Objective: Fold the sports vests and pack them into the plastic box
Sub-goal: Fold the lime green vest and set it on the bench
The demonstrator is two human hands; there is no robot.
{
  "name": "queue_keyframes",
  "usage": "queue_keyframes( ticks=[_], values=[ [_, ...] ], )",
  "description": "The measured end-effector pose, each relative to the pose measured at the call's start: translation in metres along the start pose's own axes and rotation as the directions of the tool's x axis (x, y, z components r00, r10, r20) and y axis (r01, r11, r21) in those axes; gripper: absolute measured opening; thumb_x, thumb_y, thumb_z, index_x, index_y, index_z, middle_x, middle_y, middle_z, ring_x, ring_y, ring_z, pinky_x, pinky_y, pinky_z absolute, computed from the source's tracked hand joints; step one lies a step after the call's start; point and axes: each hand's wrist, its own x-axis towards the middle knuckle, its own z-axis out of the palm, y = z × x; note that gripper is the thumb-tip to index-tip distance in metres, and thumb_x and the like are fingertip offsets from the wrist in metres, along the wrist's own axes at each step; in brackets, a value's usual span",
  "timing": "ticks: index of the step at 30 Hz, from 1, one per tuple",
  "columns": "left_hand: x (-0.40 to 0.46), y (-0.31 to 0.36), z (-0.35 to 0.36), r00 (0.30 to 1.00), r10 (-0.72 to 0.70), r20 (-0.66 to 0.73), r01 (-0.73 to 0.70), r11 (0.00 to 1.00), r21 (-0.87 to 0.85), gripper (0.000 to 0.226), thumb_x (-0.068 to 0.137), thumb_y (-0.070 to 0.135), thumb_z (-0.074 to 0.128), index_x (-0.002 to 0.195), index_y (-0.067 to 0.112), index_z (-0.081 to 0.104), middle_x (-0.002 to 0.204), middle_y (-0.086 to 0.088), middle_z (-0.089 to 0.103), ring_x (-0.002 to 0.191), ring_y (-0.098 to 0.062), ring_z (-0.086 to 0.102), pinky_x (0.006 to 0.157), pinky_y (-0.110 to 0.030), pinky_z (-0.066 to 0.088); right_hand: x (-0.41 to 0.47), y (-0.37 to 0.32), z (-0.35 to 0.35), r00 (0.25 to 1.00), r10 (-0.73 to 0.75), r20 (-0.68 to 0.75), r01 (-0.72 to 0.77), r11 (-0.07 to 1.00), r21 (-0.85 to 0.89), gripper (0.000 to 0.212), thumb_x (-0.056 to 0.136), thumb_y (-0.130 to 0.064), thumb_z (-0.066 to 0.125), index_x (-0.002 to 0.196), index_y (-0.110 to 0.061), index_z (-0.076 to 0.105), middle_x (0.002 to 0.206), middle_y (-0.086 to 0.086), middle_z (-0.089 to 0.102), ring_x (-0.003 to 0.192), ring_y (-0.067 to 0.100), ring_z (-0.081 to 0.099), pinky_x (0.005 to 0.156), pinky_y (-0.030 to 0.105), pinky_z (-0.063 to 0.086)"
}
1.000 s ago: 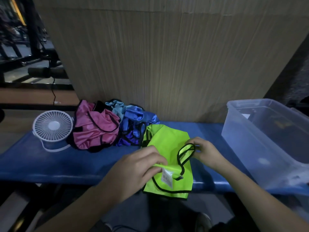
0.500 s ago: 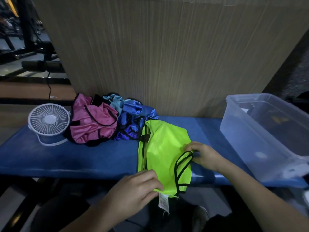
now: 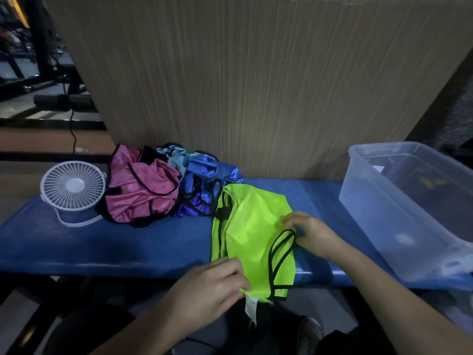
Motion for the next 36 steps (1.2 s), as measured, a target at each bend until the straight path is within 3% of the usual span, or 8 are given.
queue_keyframes(
  ticks=[4, 9, 12, 15, 18, 25, 30, 36],
  values=[
    [-0.007, -0.002, 0.012, 0.985, -0.009, 0.170, 0.010, 1.000, -0.003, 0.016, 0.091, 0.048, 0.060, 0.104, 0.039, 0.063, 0.100, 0.020, 0.052, 0.093, 0.005, 0.050, 0.065, -0.010, 0.041, -0.001, -0.002, -0.003, 0.994, 0.003, 0.107, -0.009, 0.999, 0.051, 0.057, 0.071, 0.022, 0.046, 0.085, -0.030, 0.062, 0.119, -0.005, 0.060, 0.118, 0.012, 0.054, 0.094, 0.022, 0.045],
    [0.005, -0.007, 0.005, 0.904, -0.189, 0.383, 0.338, 0.865, -0.371, 0.043, 0.077, 0.059, 0.073, 0.114, 0.038, 0.066, 0.114, 0.023, 0.054, 0.109, 0.005, 0.052, 0.089, -0.015, 0.043, 0.010, -0.002, -0.005, 0.987, 0.160, -0.023, -0.146, 0.944, 0.297, 0.058, 0.073, 0.021, 0.040, 0.078, -0.031, 0.064, 0.103, -0.001, 0.067, 0.107, 0.018, 0.062, 0.091, 0.033, 0.052],
    [0.030, -0.029, 0.004, 0.879, -0.445, 0.174, 0.467, 0.727, -0.504, 0.024, 0.083, 0.039, 0.078, 0.104, 0.033, 0.069, 0.104, 0.017, 0.061, 0.090, -0.001, 0.060, 0.075, -0.014, 0.040, 0.024, -0.009, -0.011, 0.936, 0.327, -0.127, -0.228, 0.843, 0.488, 0.036, 0.080, 0.019, 0.044, 0.083, -0.013, 0.062, 0.089, 0.006, 0.065, 0.084, 0.020, 0.059, 0.071, 0.024, 0.047],
    [0.070, -0.064, 0.004, 0.673, -0.739, 0.033, 0.655, 0.575, -0.491, 0.027, 0.088, 0.036, 0.074, 0.111, 0.029, 0.061, 0.113, 0.009, 0.059, 0.097, -0.007, 0.060, 0.081, -0.024, 0.044, 0.045, -0.009, -0.012, 0.869, 0.473, -0.144, -0.323, 0.764, 0.559, 0.015, 0.087, 0.001, 0.059, 0.094, -0.013, 0.059, 0.079, 0.004, 0.062, 0.069, 0.017, 0.054, 0.062, 0.027, 0.043],
    [0.106, -0.089, 0.002, 0.540, -0.827, 0.156, 0.749, 0.388, -0.538, 0.049, 0.088, 0.045, 0.072, 0.128, 0.026, 0.051, 0.124, 0.003, 0.056, 0.111, -0.016, 0.057, 0.093, -0.034, 0.047, 0.059, -0.007, -0.011, 0.840, 0.540, -0.049, -0.417, 0.701, 0.578, 0.021, 0.089, -0.010, 0.066, 0.107, -0.016, 0.057, 0.069, 0.002, 0.054, 0.059, 0.013, 0.047, 0.051, 0.024, 0.034],
    [0.146, -0.109, 0.004, 0.513, -0.826, 0.233, 0.668, 0.214, -0.712, 0.048, 0.087, 0.022, 0.078, 0.126, 0.026, 0.052, 0.096, -0.004, 0.069, 0.072, 0.003, 0.068, 0.057, -0.011, 0.047, 0.082, 0.002, -0.007, 0.815, 0.580, -0.012, -0.441, 0.632, 0.637, 0.033, 0.087, -0.007, 0.070, 0.114, -0.018, 0.056, 0.070, 0.005, 0.052, 0.055, 0.013, 0.044, 0.040, 0.020, 0.031],
    [0.149, -0.119, 0.015, 0.502, -0.863, 0.067, 0.593, 0.287, -0.753, 0.038, 0.085, -0.005, 0.068, 0.108, 0.025, 0.067, 0.100, -0.015, 0.072, 0.084, -0.026, 0.073, 0.078, -0.042, 0.061, 0.089, 0.005, -0.007, 0.854, 0.518, -0.051, -0.346, 0.637, 0.689, 0.033, 0.082, 0.011, 0.065, 0.108, -0.008, 0.061, 0.079, 0.013, 0.053, 0.059, 0.016, 0.048, 0.046, 0.017, 0.040],
    [0.156, -0.135, 0.014, 0.561, -0.810, -0.173, 0.567, 0.528, -0.632, 0.022, 0.087, 0.004, 0.071, 0.090, 0.026, 0.073, 0.099, -0.010, 0.071, 0.072, -0.013, 0.051, 0.059, -0.024, 0.041, 0.092, 0.010, -0.015, 0.881, 0.419, -0.220, -0.184, 0.732, 0.656, 0.024, 0.088, 0.005, 0.060, 0.097, -0.016, 0.067, 0.081, 0.007, 0.054, 0.064, 0.015, 0.047, 0.051, 0.019, 0.037]
  ],
)
